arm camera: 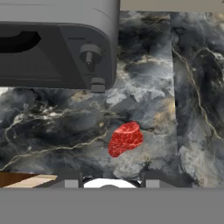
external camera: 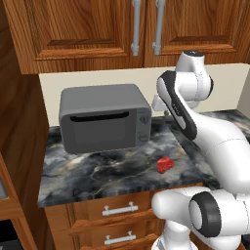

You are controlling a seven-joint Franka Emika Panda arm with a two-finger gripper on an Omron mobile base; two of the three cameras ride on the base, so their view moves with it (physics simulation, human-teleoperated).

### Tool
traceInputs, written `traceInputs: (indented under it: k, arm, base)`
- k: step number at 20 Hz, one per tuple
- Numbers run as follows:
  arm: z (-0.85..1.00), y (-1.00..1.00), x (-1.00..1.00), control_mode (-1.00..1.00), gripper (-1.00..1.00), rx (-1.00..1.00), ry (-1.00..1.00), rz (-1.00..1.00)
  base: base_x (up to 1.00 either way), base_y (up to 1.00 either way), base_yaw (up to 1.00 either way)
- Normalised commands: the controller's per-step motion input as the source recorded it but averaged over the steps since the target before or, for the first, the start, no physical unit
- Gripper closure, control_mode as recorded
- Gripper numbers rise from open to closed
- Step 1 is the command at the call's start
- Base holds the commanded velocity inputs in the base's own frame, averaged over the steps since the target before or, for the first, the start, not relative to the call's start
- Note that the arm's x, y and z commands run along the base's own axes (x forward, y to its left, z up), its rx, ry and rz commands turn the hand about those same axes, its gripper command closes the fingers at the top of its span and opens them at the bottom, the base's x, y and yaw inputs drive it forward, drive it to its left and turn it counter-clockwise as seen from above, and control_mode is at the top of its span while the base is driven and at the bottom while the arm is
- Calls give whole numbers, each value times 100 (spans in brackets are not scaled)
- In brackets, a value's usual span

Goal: Retrieve the tupperware from the cabinet, then place the raw meat into the tupperware to avoid contamination.

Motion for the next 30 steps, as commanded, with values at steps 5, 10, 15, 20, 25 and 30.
traceInputs:
  k: [5,10,15,20,25,30]
  arm:
    - [0,0,0,-100,-100,0,0,0]
    - [0,0,0,-100,-100,0,0,0]
    - [0,0,0,-100,-100,0,0,0]
    - [0,0,0,-100,-100,0,0,0]
    - [0,0,0,-100,-100,0,0,0]
    - [0,0,0,-100,-100,0,0,0]
  base:
    - [0,0,0]
    - [0,0,0]
    - [0,0,0]
    - [0,0,0]
    - [0,0,0]
    - [0,0,0]
